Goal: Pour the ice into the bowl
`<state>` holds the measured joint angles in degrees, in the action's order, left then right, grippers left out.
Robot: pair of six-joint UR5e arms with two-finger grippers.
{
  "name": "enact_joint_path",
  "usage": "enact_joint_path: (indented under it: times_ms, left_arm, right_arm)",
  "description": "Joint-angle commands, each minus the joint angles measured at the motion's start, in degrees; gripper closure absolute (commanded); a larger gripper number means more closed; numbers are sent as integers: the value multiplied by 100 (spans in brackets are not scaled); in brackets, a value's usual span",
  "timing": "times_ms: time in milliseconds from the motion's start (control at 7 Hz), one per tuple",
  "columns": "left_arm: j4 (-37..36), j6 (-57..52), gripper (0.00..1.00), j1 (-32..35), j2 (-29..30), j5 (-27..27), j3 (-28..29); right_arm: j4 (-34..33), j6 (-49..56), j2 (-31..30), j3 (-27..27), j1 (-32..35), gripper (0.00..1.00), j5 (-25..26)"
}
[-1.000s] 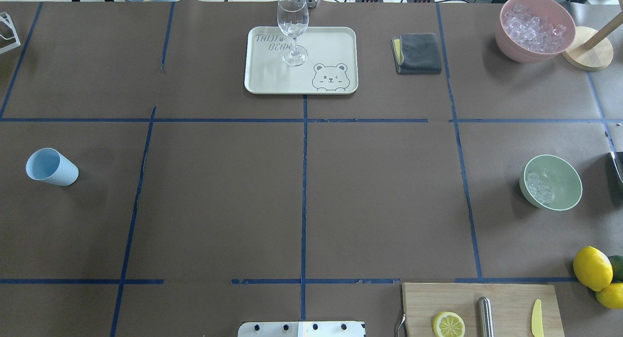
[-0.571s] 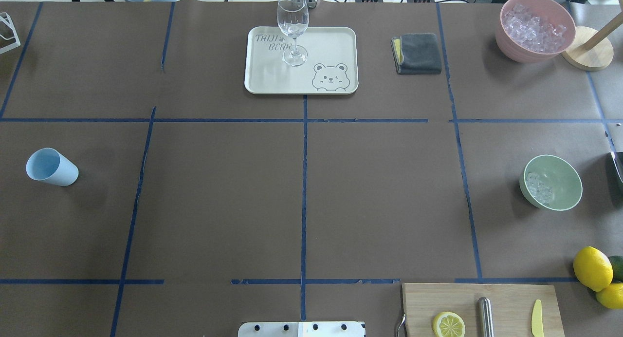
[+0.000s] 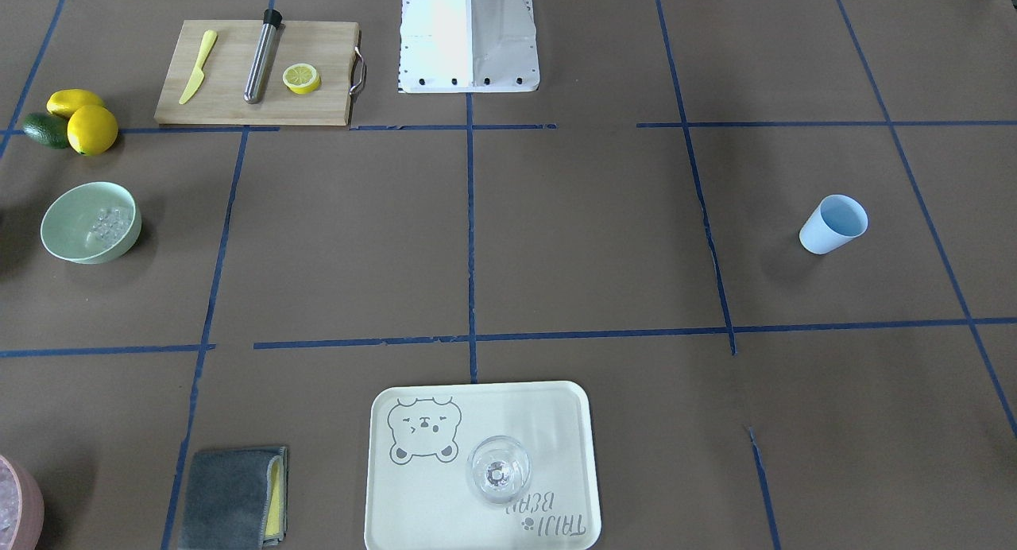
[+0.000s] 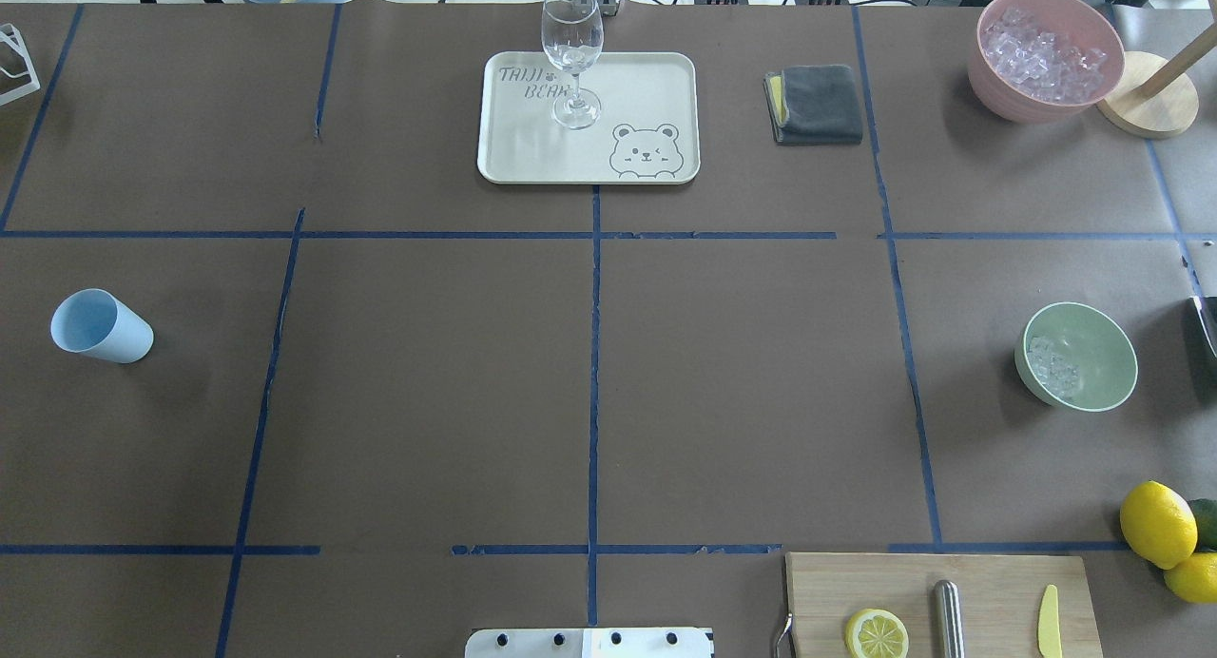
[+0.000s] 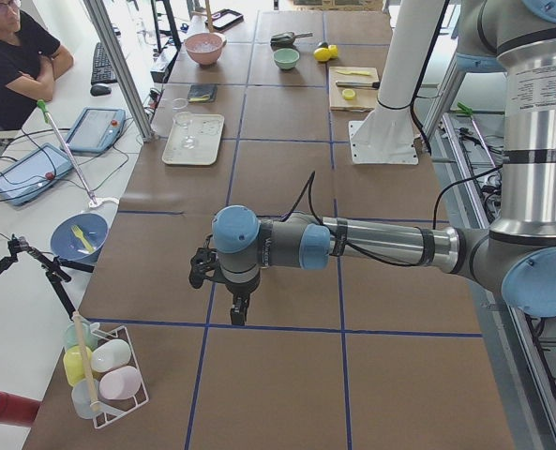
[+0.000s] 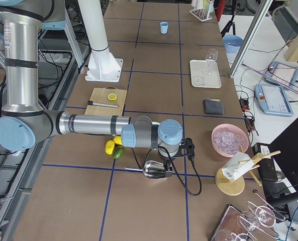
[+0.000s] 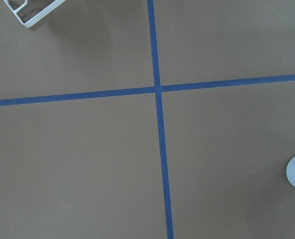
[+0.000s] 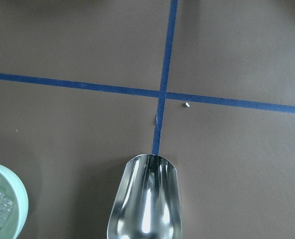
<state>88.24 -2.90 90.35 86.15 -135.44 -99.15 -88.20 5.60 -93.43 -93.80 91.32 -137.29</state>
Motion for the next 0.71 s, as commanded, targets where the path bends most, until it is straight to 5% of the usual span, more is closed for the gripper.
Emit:
enact_joint_path:
  times_ms: [0, 571]
  left_arm:
    - [9, 9, 0, 0, 7, -9, 36]
    - [9, 0, 0, 0, 25, -9, 45]
  right_arm:
    - [-4, -7, 0, -6, 0, 0, -9]
    - [5, -7, 9, -33, 0, 0, -70]
